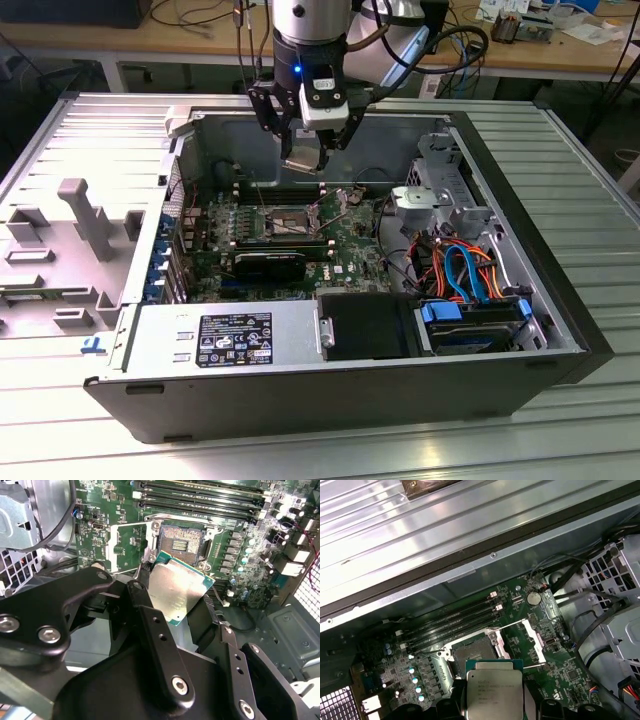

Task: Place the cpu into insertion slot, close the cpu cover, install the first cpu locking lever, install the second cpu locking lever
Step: 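Place the cpu into insertion slot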

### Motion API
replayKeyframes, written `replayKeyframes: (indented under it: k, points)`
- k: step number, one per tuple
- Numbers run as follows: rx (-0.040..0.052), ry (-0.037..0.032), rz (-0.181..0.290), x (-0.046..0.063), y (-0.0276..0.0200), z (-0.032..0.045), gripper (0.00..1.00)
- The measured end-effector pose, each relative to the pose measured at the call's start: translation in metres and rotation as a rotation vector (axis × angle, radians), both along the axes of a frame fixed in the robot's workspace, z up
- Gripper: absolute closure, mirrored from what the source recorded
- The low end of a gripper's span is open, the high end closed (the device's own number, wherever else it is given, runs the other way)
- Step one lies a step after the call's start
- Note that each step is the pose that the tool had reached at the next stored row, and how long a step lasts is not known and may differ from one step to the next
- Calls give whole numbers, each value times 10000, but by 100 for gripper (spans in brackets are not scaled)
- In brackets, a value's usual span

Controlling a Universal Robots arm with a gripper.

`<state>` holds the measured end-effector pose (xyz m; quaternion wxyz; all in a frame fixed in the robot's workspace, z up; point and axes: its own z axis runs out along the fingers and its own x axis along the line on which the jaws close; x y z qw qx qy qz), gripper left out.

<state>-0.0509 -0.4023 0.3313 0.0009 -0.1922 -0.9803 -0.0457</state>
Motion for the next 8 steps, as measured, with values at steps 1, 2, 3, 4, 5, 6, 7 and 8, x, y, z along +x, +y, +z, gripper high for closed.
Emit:
replayKeyframes:
  k: [1,2,3,4,5,6,7,8]
  points:
    - [0,0,-23,0,0,0,45]
    - [0,0,-39,0,0,-1,45]
    - [-1,1,-60,0,0,-1,45]
    - [-1,1,-79,0,0,-1,45]
    - [0,0,-99,0,0,-1,45]
    - [0,0,-115,0,0,-1,45]
    - [0,0,-134,0,0,-1,45]
    - [0,0,-150,0,0,-2,45]
